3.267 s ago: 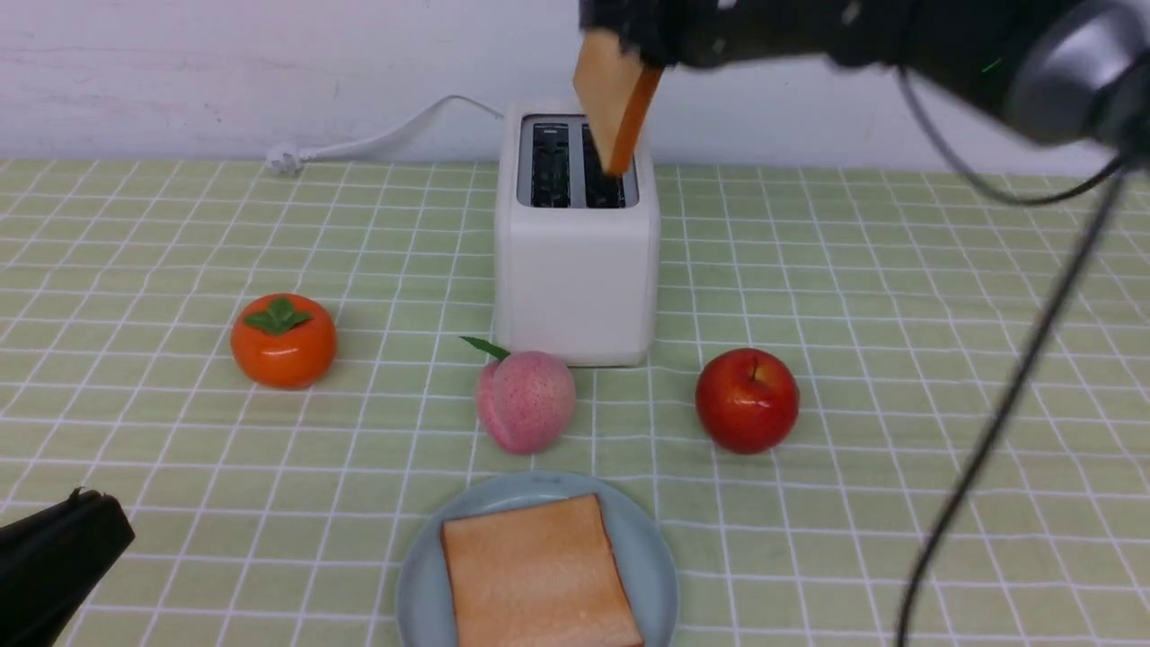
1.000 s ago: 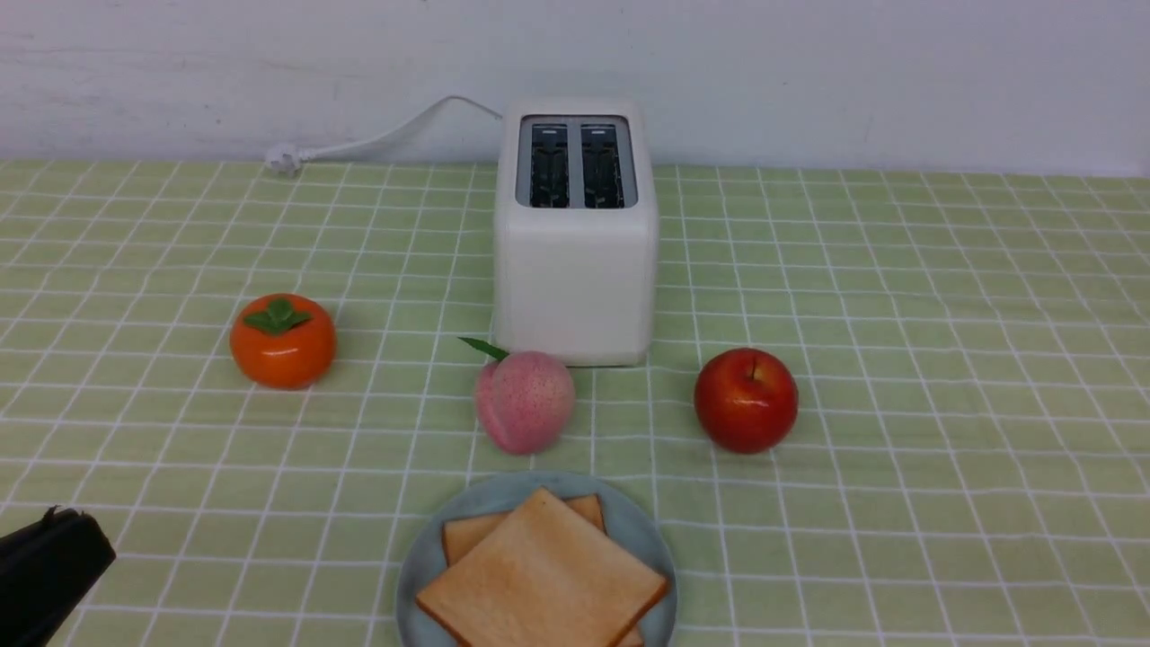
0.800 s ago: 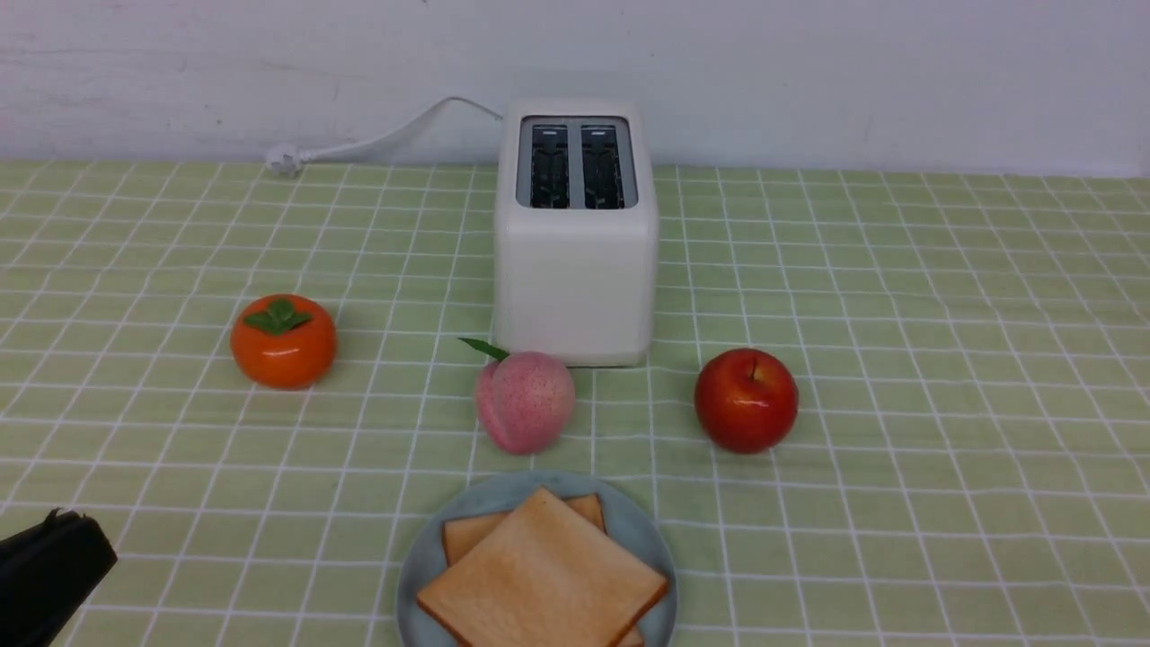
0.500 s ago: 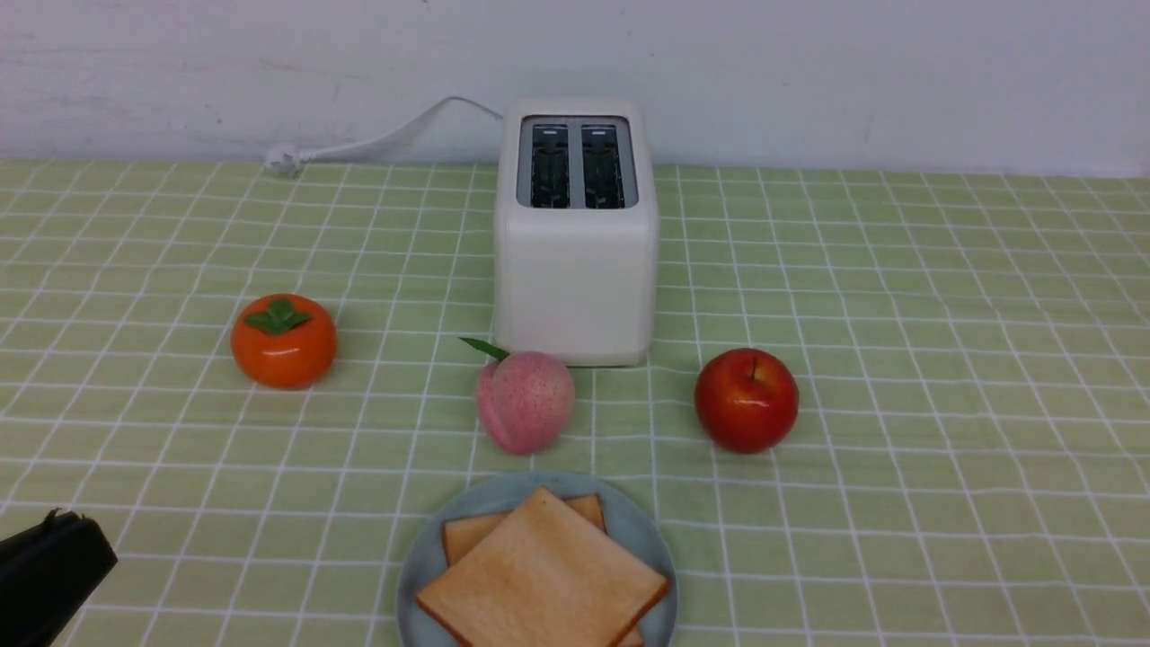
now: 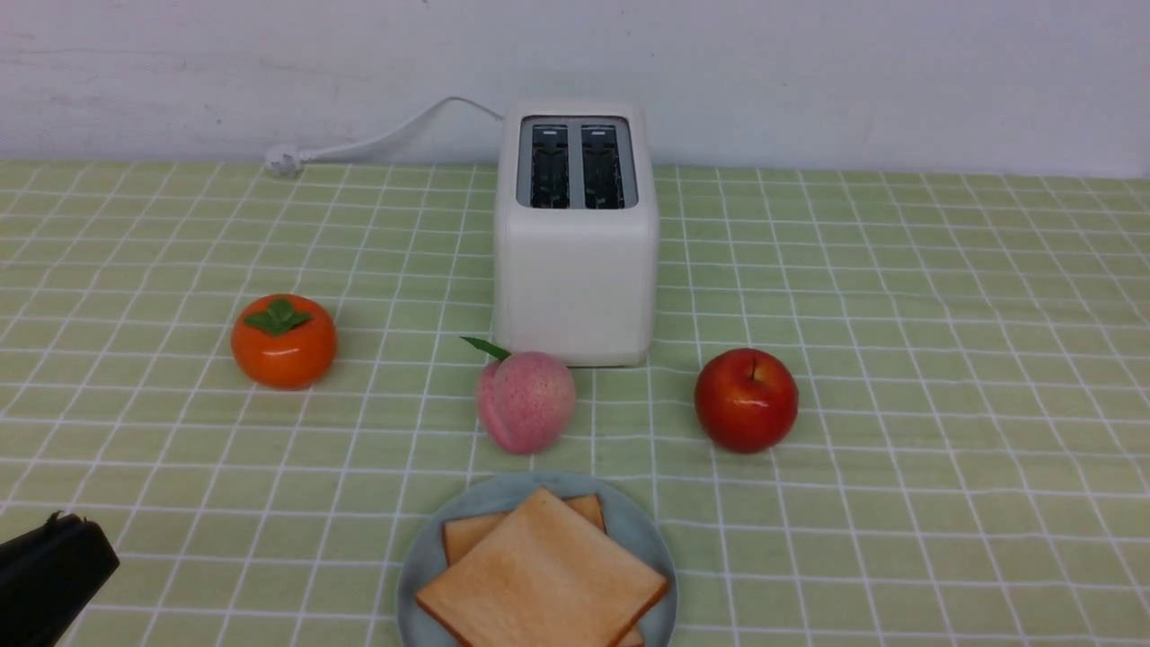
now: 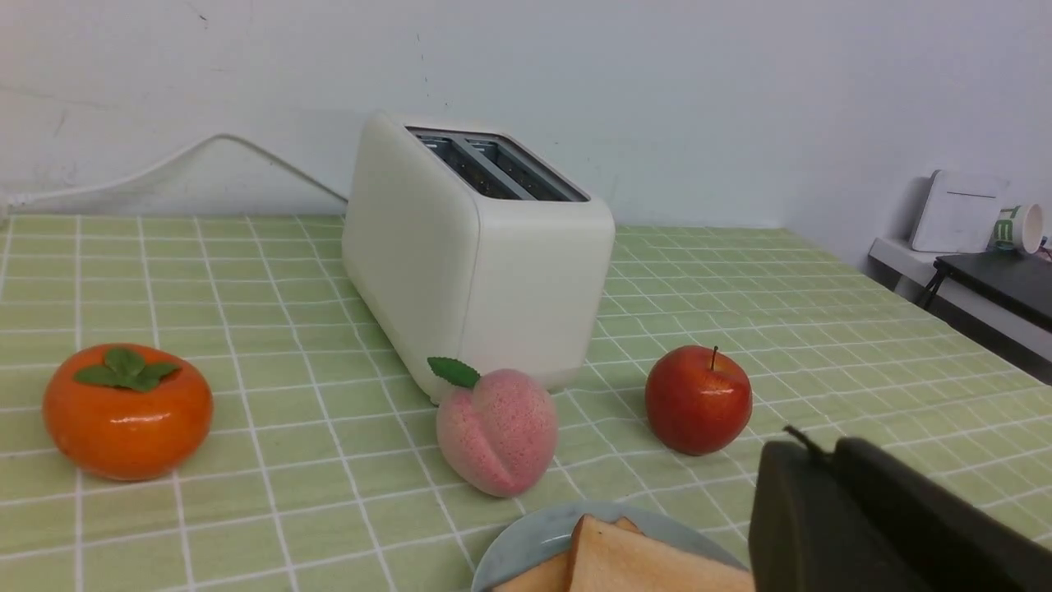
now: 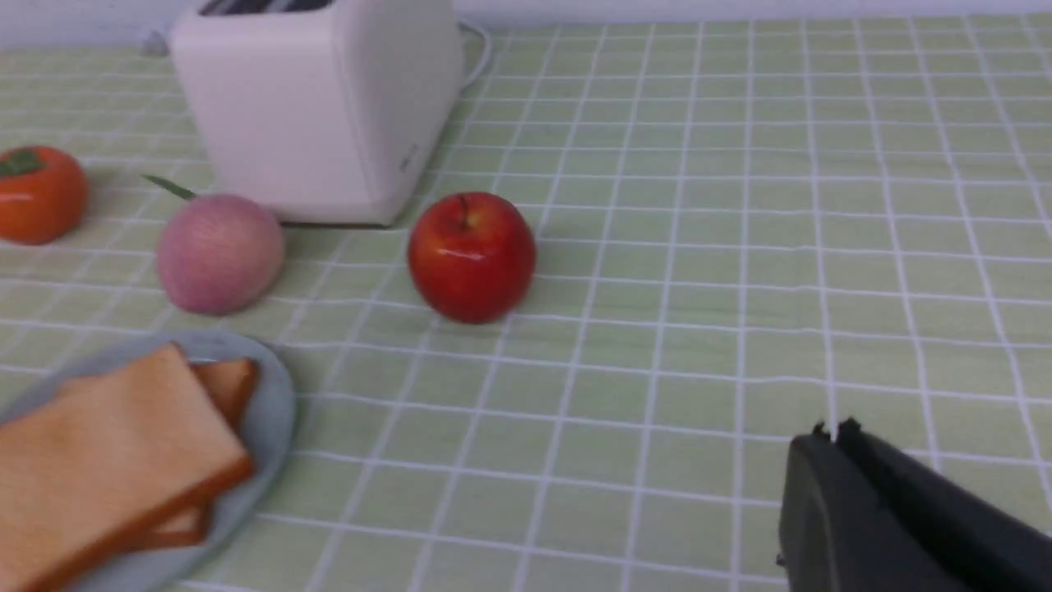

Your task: Take toasted bread from bread machine on green coffee tablecloth place on plate.

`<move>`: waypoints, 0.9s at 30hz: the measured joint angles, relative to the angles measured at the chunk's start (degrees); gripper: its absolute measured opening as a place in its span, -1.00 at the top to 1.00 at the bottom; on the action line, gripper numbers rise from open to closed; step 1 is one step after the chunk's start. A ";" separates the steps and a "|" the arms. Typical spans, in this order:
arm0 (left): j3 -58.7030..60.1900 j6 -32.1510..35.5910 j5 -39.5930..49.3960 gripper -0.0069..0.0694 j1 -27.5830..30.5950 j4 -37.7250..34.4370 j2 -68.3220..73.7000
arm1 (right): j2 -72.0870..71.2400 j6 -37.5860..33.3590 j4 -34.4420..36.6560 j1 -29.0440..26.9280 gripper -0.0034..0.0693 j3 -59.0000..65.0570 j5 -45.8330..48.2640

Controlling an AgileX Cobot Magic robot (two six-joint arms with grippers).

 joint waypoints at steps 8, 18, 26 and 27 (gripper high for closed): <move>0.00 0.00 0.05 0.71 0.00 0.00 0.00 | -8.88 -5.65 2.03 -4.03 0.96 19.68 -11.11; 0.00 0.00 0.22 0.66 0.00 0.00 0.10 | -8.89 2.47 2.31 -4.03 0.96 20.21 -10.43; 0.00 0.00 0.29 0.63 0.00 0.00 0.10 | -8.89 2.59 2.31 -4.03 0.94 20.21 -10.43; 0.00 0.00 0.29 0.63 0.00 0.00 0.10 | -8.89 2.59 2.31 -4.03 0.94 20.21 -10.43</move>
